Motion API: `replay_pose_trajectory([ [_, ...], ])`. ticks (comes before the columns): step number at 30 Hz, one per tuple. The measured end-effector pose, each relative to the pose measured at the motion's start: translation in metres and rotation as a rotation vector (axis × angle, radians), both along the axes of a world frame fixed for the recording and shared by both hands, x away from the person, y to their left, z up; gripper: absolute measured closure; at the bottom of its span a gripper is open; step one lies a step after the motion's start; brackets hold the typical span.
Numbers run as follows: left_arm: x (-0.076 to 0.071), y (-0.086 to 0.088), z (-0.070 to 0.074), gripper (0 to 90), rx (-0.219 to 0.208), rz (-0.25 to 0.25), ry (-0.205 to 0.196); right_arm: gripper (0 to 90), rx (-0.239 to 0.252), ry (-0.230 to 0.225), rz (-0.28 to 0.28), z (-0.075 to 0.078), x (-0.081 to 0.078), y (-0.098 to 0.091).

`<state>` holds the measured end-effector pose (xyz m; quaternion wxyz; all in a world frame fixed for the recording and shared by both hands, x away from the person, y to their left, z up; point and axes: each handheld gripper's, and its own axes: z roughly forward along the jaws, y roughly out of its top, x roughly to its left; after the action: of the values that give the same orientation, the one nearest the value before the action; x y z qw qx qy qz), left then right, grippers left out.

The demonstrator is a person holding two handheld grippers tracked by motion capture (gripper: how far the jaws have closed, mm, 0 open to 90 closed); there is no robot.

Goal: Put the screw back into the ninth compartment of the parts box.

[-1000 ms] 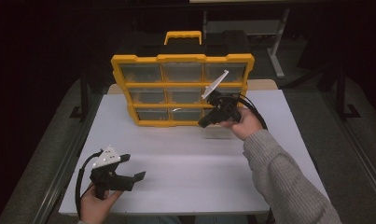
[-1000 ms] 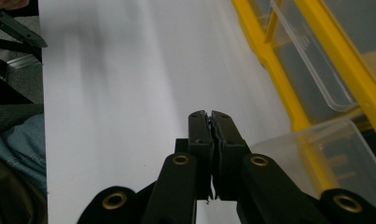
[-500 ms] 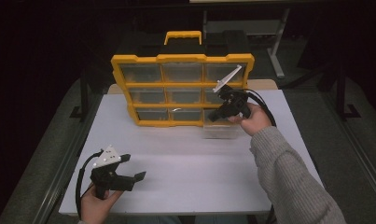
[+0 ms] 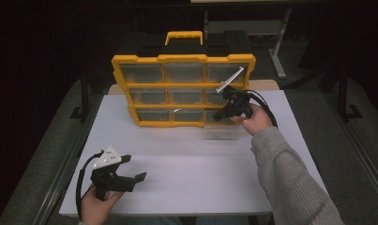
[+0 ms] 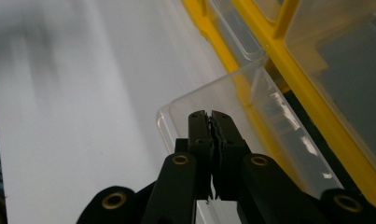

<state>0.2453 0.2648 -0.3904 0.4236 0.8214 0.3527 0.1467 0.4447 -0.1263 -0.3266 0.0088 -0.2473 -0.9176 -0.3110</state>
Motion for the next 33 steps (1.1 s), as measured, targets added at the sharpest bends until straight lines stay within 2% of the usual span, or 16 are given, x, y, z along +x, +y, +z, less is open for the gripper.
replay_pose_trajectory([
  [6,0.000,0.000,0.000,14.2,0.002,-0.001,0.000,86.1,-0.005,0.016,-0.011,-0.010,0.004,-0.001],
  [9,0.000,0.000,0.000,14.2,0.001,-0.001,0.001,86.1,-0.012,0.009,-0.028,-0.014,0.005,-0.002],
  [15,0.000,0.000,-0.001,14.2,0.002,-0.002,0.003,86.1,-0.012,0.021,-0.027,-0.024,0.006,-0.002],
  [16,0.001,0.000,-0.001,14.2,0.004,-0.003,0.003,83.6,-0.012,0.033,-0.032,-0.027,0.006,-0.001],
  [18,0.001,0.000,-0.001,14.2,0.004,-0.002,0.005,80.7,-0.019,0.023,-0.040,-0.028,0.007,-0.001],
  [25,0.001,-0.001,-0.001,14.2,0.002,-0.002,0.006,79.6,-0.001,0.002,-0.042,-0.024,0.005,-0.003],
  [33,0.001,-0.001,-0.001,14.2,-0.001,0.000,0.004,74.2,0.032,-0.017,-0.052,-0.012,-0.004,-0.012],
])
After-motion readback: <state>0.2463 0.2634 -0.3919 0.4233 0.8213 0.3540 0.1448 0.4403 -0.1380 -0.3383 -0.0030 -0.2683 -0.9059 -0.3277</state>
